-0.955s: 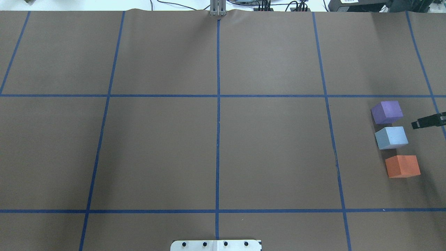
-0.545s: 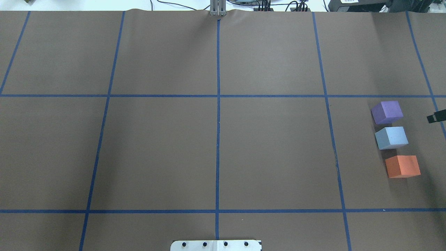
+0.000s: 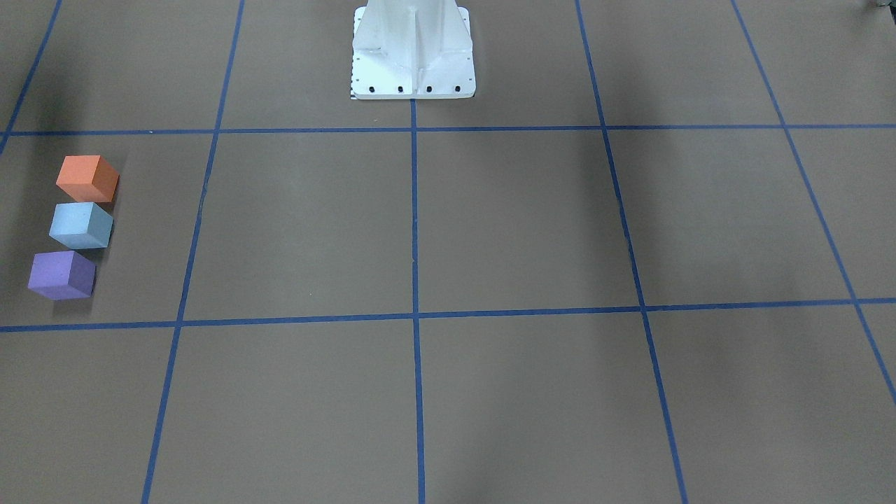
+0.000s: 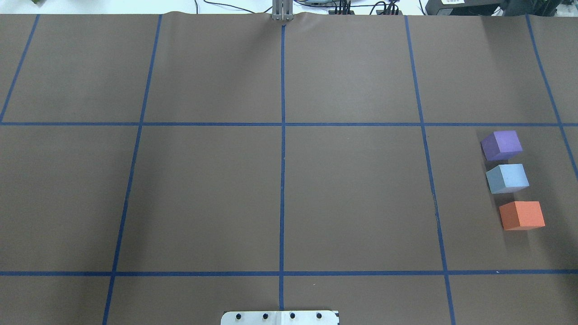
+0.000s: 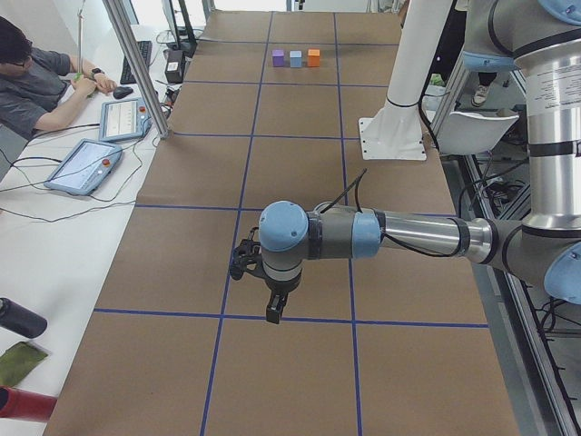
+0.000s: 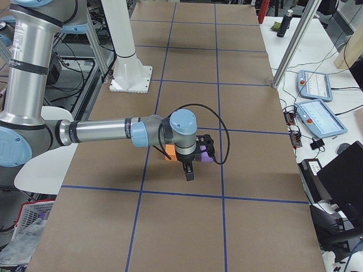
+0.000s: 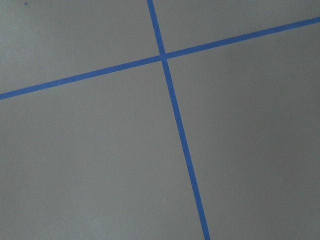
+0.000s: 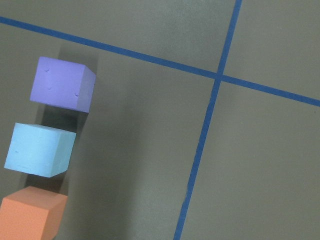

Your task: Place blue block between orange and purple blocks

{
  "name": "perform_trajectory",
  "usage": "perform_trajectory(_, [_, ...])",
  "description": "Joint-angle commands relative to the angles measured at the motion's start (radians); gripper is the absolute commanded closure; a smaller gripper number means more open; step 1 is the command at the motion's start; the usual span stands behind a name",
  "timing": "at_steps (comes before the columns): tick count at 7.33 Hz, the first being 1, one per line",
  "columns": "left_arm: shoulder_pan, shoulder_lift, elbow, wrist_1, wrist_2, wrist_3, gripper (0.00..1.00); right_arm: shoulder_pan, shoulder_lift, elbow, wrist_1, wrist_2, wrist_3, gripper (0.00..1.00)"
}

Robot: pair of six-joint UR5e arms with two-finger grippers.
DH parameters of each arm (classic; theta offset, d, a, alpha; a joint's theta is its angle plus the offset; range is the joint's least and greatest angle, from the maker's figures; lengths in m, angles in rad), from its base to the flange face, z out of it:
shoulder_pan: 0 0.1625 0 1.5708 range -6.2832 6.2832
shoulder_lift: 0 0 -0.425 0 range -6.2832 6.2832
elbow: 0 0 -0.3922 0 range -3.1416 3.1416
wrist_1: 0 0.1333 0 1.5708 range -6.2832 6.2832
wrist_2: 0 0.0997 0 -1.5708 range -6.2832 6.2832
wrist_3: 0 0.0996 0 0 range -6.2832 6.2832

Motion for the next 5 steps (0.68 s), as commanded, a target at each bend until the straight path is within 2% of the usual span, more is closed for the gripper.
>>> perform_trajectory(1, [0.0, -0.001, 0.0, -0.001, 0.0, 0.004, 0.0, 0.001, -0.004, -0.001, -0.001, 0.001, 0.003, 0.0])
perform_trajectory(5, [0.0, 0.0, -0.009, -0.007, 0.001, 0.007, 0.0, 0.001, -0.001, -0.006, -0.001, 0.0, 0.006, 0.0])
